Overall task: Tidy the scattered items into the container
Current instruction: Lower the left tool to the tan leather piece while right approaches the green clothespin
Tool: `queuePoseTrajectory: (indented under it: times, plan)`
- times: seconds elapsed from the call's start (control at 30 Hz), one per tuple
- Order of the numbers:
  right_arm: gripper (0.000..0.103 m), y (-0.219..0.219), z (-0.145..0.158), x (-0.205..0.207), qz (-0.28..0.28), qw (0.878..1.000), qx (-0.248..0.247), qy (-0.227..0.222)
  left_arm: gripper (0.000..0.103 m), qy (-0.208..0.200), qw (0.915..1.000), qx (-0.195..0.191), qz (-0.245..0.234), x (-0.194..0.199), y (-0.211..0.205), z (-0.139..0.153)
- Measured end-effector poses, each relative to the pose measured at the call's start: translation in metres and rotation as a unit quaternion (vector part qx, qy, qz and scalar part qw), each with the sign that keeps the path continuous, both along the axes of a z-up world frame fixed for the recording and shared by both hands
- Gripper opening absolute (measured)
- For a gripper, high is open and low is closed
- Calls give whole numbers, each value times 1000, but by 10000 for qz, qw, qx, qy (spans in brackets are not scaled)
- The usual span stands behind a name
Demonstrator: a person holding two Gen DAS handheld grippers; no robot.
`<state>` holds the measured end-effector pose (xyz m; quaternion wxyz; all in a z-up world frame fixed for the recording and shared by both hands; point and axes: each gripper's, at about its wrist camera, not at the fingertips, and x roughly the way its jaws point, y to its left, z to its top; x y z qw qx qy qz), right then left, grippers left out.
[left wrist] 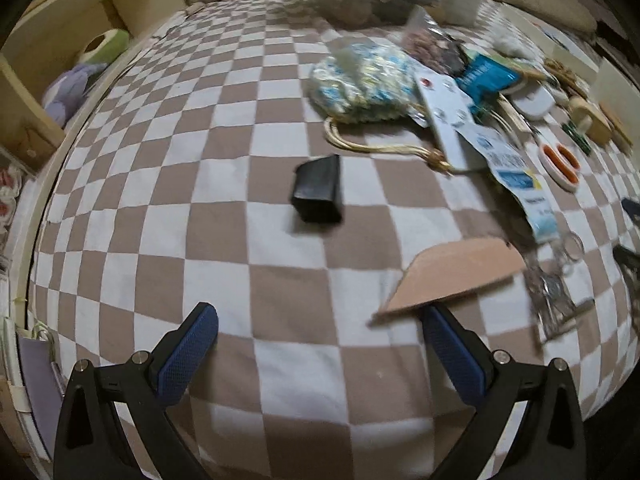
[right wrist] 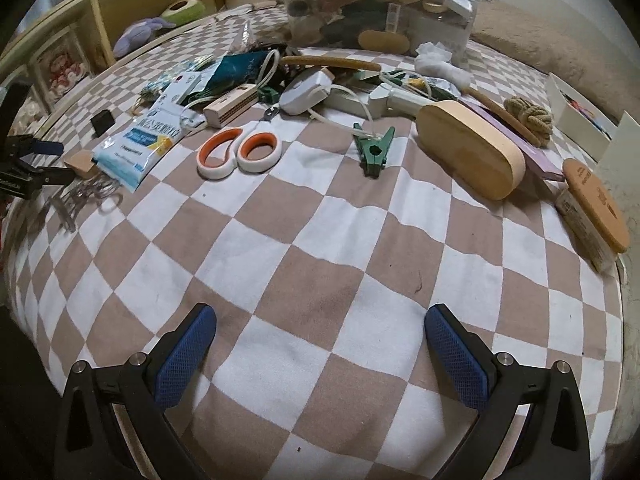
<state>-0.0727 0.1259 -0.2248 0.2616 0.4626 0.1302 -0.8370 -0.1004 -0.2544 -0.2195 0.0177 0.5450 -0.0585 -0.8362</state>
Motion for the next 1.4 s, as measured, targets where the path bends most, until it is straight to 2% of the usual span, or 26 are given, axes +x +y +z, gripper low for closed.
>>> queuePoseTrajectory:
  times: [0.07, 0.17, 0.37, 0.5, 0.6, 0.8, 0.87, 0.97, 1.17, 1.4]
  plan:
    - [103, -5, -2, -9, -111, 9999, 8, 69, 103, 60, 9998, 126, 118, -3, -6, -1]
    - [103, -8, -3, -11, -186, 9997, 53, 148, 103, 157, 9997, 115, 169, -1, 1, -1]
    - [103, -6, -4, -13, -186, 9997, 16, 145, 103, 179, 9988, 332, -319, 15, 36, -3]
    - [103, -5, -4, -12, -178, 9997, 8, 159, 103, 129, 9966, 635, -501, 16, 50, -2]
    - [103, -4, -4, -12, -172, 9997, -18, 166, 103, 120, 9962, 626, -602, 11, 62, -3]
    - [103, -2, -4, -13, -165, 9997, -63, 148, 103, 215, 9953, 856, -394, -3, 68, -5]
    - [103, -3, -3, -15, -165, 9998, -64, 120, 103, 311, 9955, 835, -335, -5, 69, -7]
    - [103, -5, -2, -23, -171, 9998, -98, 30, 103, 539, 9959, 590, -433, 0, 74, -11]
    - [103, -10, -1, -52, -298, 9991, -260, -146, 103, 878, 9932, 689, -318, 7, 70, -13]
    - [103, -21, 1, -73, -366, 9987, -295, -202, 103, 1093, 9908, 741, -283, 9, 68, -14]
